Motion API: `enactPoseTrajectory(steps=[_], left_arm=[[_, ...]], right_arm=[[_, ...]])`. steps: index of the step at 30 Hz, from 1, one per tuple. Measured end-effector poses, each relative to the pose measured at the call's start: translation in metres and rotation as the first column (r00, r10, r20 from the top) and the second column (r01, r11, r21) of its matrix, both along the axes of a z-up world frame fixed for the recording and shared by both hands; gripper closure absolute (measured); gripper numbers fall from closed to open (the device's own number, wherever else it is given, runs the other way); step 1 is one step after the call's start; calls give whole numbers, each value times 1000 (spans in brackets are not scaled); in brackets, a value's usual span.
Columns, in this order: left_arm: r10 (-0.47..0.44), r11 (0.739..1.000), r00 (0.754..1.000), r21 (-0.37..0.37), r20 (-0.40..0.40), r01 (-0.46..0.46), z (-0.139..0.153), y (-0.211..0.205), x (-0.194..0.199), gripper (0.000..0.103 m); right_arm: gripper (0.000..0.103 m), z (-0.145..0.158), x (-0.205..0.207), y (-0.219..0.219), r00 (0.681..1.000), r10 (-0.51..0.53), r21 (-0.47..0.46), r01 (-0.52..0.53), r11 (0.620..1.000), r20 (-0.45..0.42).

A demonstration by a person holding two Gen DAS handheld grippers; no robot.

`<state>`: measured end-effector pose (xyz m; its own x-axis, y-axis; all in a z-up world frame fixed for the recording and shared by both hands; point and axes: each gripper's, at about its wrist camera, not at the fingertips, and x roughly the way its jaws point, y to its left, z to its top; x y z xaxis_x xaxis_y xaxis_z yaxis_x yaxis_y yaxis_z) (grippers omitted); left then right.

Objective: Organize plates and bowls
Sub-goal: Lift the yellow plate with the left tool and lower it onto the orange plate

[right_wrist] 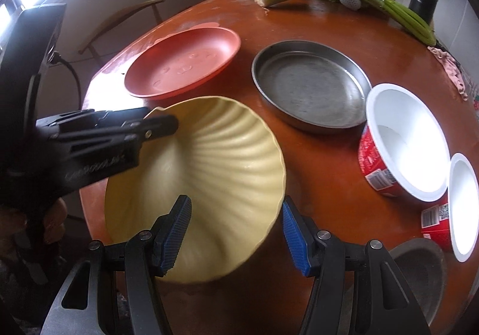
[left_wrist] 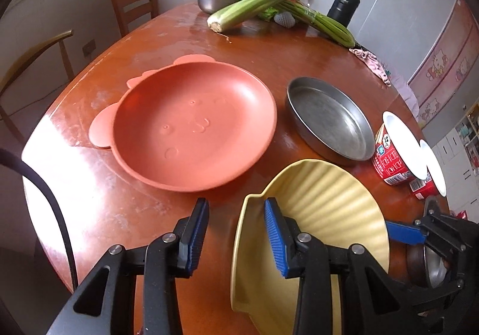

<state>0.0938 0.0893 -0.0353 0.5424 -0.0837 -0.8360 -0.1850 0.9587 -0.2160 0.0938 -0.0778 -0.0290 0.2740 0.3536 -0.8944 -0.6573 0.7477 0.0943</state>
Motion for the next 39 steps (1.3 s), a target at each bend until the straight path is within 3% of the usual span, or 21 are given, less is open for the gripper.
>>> enactPoseTrajectory(steps=[18, 39], left_arm=[[-35, 999, 999, -21, 8, 35, 2, -12, -28, 70], [-41, 999, 993, 18, 115, 39, 46, 9, -25, 70]], right_arm=[[39, -3, -15, -1, 1000, -14, 26, 14, 1000, -19], [39, 48, -25, 13, 995, -23, 104, 13, 994, 97]])
